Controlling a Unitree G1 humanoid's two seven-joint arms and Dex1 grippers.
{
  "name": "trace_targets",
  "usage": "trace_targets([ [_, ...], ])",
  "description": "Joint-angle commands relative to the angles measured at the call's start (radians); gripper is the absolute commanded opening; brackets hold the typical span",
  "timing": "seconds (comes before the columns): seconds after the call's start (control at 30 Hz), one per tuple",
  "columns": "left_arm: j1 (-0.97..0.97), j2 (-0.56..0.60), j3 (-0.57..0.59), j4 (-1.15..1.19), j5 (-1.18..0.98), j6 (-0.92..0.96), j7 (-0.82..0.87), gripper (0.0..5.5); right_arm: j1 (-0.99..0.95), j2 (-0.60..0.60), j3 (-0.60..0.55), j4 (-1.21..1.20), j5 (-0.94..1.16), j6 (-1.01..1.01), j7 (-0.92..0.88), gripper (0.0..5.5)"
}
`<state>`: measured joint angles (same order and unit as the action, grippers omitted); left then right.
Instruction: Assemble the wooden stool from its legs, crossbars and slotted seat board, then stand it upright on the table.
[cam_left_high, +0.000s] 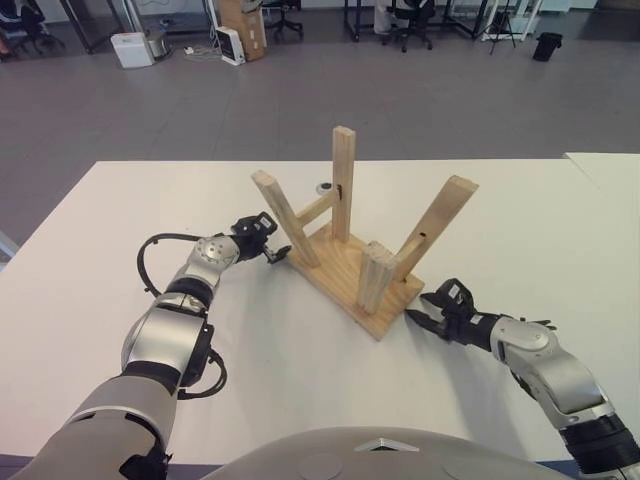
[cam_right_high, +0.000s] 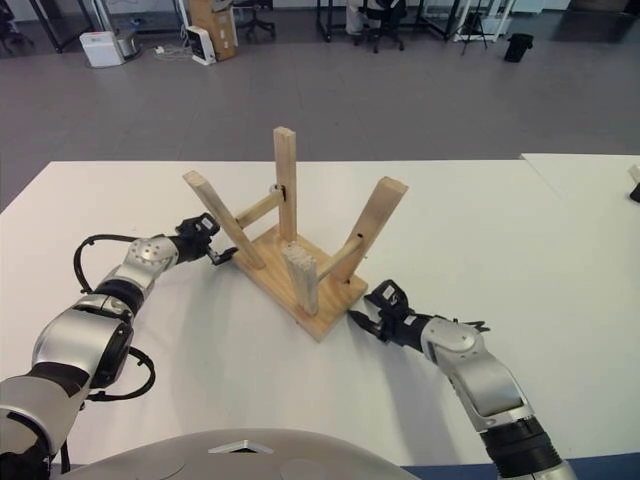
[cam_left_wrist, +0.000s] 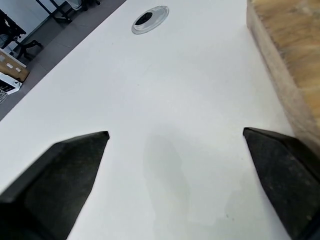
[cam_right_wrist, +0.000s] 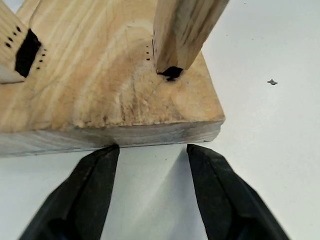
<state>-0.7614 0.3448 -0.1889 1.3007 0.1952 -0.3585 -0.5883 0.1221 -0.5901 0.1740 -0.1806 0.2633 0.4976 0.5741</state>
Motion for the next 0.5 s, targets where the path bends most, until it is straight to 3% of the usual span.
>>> trace_targets([
  [0.03,0.080,-0.035,-0.028,-0.019,0.005,-0.097,-0.202,4.97,-0.069,0.087,0.031,0.093,-0.021,0.062,-0.037,2.54],
  [0.17,0.229,0.070,-0.055,-0.154,-0.047,-0.208,-0.480,4.97,-0.121,0.112,0.035,0.152,-0.060,0.045,-0.055,2.54],
  [0.23,0.325,0.127,-0.064,-0.320,-0.116,-0.163,-0.609,4.97,-0.121,0.112,0.027,0.158,-0.063,0.048,-0.048,2.54],
  [0.5,0.447,0.199,-0.071,-0.559,-0.163,-0.006,-0.628,4.97,-0.131,0.139,0.013,0.127,-0.074,0.070,-0.056,2.54],
])
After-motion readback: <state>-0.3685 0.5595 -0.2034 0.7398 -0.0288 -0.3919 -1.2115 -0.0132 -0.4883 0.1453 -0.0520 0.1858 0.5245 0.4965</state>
